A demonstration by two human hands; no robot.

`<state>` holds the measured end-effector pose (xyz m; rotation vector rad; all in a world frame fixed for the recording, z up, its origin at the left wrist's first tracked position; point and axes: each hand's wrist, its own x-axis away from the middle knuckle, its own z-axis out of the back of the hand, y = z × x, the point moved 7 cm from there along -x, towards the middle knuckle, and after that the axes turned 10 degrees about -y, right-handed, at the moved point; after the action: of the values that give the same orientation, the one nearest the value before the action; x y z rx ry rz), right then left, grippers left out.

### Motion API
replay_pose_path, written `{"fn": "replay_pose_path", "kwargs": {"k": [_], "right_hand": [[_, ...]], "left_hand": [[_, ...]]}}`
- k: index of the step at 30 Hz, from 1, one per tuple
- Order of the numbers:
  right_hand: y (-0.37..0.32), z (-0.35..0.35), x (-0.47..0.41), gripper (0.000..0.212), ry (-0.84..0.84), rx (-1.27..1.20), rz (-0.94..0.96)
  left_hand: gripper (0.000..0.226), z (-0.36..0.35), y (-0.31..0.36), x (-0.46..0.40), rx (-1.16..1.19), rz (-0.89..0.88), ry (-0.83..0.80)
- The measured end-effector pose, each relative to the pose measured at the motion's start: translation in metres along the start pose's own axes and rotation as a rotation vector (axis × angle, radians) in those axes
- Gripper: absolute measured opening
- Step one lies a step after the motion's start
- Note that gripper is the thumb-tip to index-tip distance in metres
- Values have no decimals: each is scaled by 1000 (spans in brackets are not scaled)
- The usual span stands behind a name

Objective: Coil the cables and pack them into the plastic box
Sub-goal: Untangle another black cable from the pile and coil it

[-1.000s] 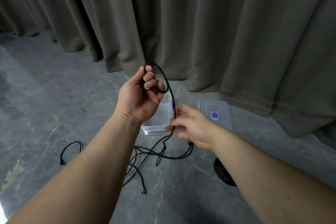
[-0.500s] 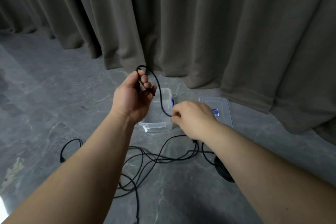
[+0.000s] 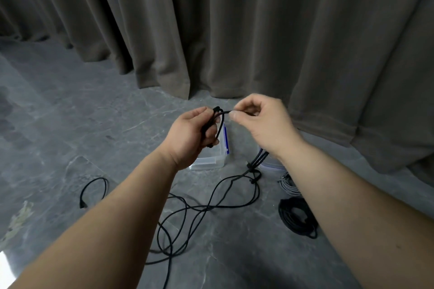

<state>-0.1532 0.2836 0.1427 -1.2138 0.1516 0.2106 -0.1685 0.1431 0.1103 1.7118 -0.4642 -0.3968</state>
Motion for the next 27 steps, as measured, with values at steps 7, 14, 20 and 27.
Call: {"fn": "replay_pose_path", "kwargs": {"k": [7, 14, 20, 27], "right_hand": [[18, 2, 1, 23, 59, -109, -47], [29, -25, 6, 15, -88, -348, -212], [36, -14, 6, 12, 75, -336, -303], [43, -12, 10, 16, 84, -449, -365]], "left_hand": [[34, -3, -4, 2, 359, 103, -51], [20, -16, -5, 2, 481, 150, -160], [35, -24, 0, -2, 363, 106, -130], [34, -27, 1, -3, 319, 81, -114]]}}
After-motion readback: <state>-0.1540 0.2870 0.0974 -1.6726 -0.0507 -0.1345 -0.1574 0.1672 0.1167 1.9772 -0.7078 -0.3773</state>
